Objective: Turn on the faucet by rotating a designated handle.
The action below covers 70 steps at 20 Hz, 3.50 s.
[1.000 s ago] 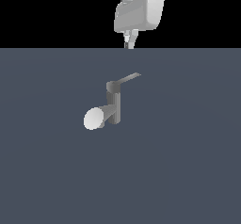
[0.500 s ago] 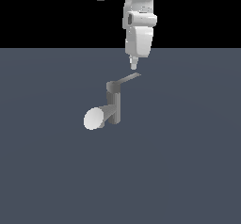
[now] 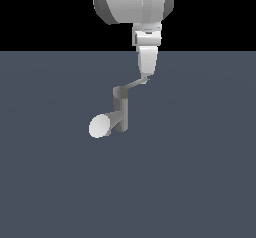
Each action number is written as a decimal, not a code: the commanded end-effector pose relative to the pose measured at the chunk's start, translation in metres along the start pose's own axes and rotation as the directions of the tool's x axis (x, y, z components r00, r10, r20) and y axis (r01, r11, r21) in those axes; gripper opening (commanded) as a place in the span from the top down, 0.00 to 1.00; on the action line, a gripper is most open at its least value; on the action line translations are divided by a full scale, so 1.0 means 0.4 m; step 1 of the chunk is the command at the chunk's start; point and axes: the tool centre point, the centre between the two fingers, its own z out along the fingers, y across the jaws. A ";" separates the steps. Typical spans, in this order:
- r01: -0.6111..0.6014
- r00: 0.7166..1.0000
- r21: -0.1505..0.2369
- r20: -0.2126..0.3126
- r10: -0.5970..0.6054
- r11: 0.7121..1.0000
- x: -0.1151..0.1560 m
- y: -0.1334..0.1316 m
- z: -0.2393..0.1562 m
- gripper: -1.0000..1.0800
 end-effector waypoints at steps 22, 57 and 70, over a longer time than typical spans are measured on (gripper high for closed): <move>-0.024 1.000 0.002 -0.007 0.024 1.000 0.011 0.095 0.016 1.00; -0.039 0.999 0.036 -0.003 0.039 0.999 -0.078 0.269 -0.017 1.00; -0.026 1.000 0.004 -0.008 0.026 1.000 -0.277 0.310 0.017 1.00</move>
